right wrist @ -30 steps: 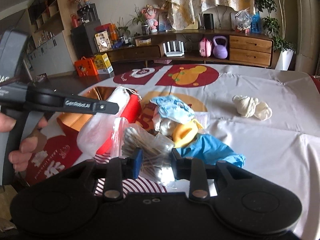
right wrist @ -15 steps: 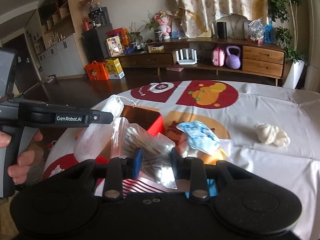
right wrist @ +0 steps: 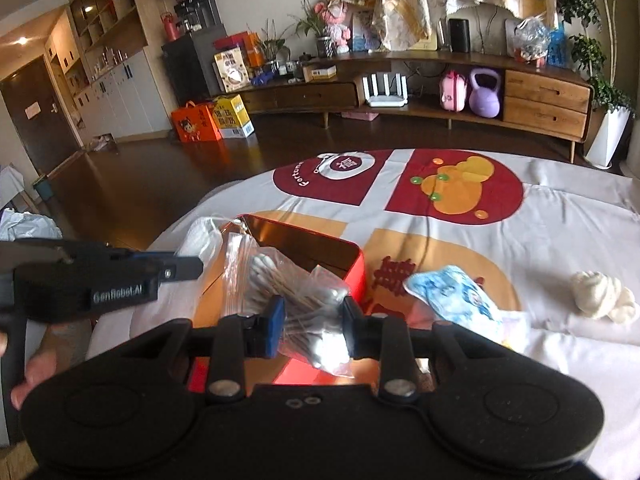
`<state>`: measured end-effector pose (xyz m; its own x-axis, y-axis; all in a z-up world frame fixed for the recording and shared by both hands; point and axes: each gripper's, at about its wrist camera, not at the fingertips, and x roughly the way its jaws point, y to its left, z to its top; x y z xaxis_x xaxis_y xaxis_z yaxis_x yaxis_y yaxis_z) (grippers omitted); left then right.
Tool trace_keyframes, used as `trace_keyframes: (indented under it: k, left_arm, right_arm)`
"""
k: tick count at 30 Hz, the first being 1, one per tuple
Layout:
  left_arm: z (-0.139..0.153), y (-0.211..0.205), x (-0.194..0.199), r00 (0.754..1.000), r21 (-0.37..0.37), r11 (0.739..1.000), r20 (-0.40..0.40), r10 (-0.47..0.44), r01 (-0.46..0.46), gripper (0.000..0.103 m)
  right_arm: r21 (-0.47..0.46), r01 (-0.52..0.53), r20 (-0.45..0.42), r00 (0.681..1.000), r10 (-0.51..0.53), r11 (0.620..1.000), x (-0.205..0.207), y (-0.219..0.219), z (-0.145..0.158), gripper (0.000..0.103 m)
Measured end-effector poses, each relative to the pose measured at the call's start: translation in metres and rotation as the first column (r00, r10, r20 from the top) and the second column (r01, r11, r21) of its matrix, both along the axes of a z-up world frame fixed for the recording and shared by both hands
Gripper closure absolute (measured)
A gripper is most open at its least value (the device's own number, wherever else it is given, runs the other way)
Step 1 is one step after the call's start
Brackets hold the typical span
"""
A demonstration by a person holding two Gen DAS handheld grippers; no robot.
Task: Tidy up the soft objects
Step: 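Carry the mesh bag and swab bag with both tools into the tin box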
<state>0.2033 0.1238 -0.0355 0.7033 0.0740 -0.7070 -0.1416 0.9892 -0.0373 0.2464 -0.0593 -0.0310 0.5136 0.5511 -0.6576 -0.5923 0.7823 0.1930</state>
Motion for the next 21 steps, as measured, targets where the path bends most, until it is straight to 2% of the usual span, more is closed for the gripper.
trace_keyframes:
  k: [10,21]
  left_arm:
    - [-0.027,0.029,0.026,0.998,0.022,0.999,-0.051,0.030,-0.029,0.092]
    - [-0.054,0.042,0.045,0.994,0.016,1.000,-0.109,0.021,-0.019,0.092]
  right_arm:
    - [-0.105,-0.035,0.006,0.999,0.036,0.994,0.035,0.061,-0.028,0.073]
    - [-0.197,-0.063,-0.007,0.998,0.062,0.978,0.059,0.099,-0.062,0.073]
